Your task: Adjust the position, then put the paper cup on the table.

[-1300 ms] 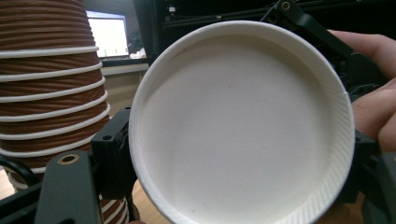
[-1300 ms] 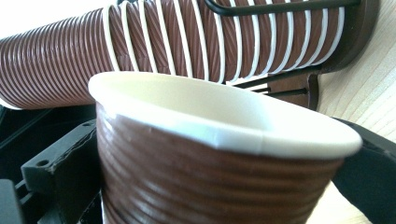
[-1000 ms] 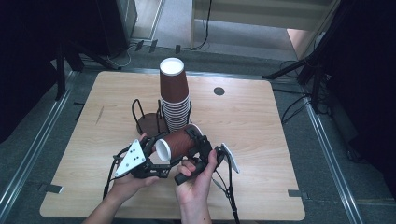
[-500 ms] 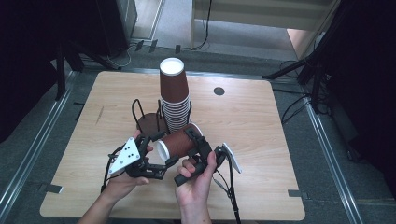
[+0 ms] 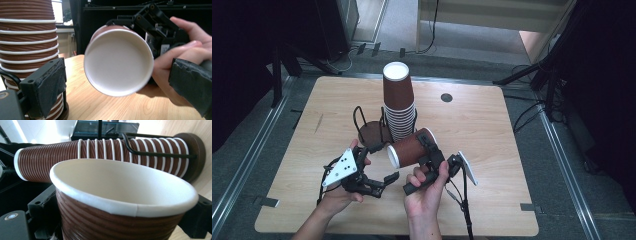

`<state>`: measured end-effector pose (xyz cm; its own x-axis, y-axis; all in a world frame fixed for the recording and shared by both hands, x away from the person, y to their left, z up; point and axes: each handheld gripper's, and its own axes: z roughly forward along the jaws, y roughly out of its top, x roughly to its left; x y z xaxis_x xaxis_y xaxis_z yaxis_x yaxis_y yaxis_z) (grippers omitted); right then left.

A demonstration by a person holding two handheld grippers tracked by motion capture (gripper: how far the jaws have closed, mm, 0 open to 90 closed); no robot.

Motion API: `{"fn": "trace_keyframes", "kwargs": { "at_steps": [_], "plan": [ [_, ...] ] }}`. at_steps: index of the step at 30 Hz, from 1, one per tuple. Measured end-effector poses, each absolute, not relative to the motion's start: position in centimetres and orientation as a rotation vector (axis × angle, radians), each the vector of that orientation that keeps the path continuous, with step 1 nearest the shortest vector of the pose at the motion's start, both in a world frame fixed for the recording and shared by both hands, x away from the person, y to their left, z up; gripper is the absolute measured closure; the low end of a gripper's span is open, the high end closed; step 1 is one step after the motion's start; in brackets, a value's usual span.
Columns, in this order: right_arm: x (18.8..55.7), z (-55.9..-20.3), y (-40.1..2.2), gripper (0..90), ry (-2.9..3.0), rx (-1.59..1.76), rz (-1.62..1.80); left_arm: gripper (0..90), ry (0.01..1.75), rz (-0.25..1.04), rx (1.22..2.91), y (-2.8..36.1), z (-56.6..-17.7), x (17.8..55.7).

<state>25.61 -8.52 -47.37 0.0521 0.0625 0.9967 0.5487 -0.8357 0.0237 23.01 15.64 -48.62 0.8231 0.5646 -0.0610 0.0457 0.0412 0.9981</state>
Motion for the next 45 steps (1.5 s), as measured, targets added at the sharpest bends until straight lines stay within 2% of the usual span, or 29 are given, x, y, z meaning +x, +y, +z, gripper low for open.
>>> {"fn": "trace_keyframes", "kwargs": {
  "at_steps": [26, 45],
  "plan": [
    [26.4, -46.0, -9.5, 9.3, -1.084, -2.178, -2.165, 2.4, 0.646, 0.466, 1.534, 19.1, -49.6, 23.2],
    [26.5, -45.4, -10.9, 9.2, -1.270, -2.276, -2.228, 2.4, 0.780, 0.520, 1.532, 22.8, -51.2, 22.7]
  ]
}}
